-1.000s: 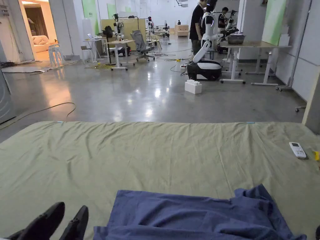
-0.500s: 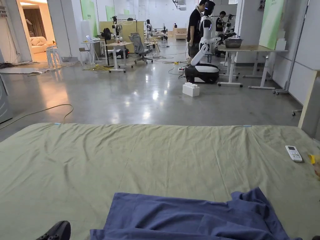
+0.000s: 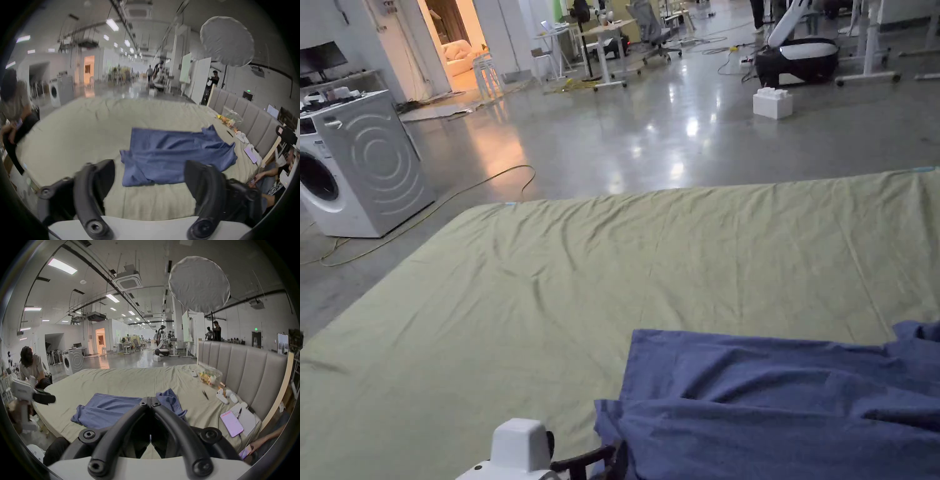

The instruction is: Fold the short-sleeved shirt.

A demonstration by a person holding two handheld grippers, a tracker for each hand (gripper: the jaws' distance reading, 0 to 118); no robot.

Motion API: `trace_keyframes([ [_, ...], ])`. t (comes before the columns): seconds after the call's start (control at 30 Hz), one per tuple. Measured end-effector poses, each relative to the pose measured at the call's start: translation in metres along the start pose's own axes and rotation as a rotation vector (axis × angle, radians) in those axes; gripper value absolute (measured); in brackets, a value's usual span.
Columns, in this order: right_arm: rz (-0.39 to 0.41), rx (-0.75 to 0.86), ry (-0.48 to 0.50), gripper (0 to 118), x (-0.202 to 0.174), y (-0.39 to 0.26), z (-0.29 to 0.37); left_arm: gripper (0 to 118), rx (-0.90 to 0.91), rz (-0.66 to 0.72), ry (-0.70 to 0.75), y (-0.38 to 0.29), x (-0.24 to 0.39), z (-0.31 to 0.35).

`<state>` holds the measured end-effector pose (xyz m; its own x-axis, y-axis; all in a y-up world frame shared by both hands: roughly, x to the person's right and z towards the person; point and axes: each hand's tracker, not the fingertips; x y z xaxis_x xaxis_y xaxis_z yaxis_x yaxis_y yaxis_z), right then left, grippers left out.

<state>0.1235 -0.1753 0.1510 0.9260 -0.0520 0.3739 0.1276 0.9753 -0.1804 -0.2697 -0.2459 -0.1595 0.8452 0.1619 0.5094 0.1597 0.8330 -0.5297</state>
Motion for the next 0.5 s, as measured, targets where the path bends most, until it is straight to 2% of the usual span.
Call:
trace_keyframes([
  [0.03, -0.047, -0.043, 0.003, 0, 0.003, -0.006, -0.003, 90, -0.03, 0.03, -0.01, -0.004, -0.008, -0.018],
  [0.07, -0.02, -0.014, -0.006, 0, 0.004, -0.005, -0.005, 90, -0.084, 0.052, 0.003, -0.008, -0.015, -0.039],
  [0.13, -0.046, -0.065, -0.015, 0, 0.007, -0.011, -0.01, 87, -0.167, 0.066, 0.024, -0.017, -0.024, -0.074],
  [0.33, -0.095, -0.139, -0.036, 0, 0.02, -0.024, -0.017, 82, -0.205, 0.066, 0.062, -0.039, -0.037, -0.145],
  [0.37, -0.122, -0.14, -0.024, 0, 0.023, -0.025, -0.017, 78, -0.283, 0.1, 0.108, -0.042, -0.039, -0.151],
  [0.4, -0.141, -0.147, -0.014, 0, 0.026, -0.026, -0.017, 64, -0.277, 0.101, 0.083, -0.044, -0.039, -0.156],
  [0.47, -0.137, -0.157, -0.029, 0, 0.029, -0.027, -0.02, 44, -0.311, 0.075, 0.096, -0.048, -0.035, -0.165],
  [0.5, -0.123, -0.166, -0.044, 0, 0.03, -0.029, -0.021, 40, -0.31, 0.05, 0.117, -0.048, -0.032, -0.166],
])
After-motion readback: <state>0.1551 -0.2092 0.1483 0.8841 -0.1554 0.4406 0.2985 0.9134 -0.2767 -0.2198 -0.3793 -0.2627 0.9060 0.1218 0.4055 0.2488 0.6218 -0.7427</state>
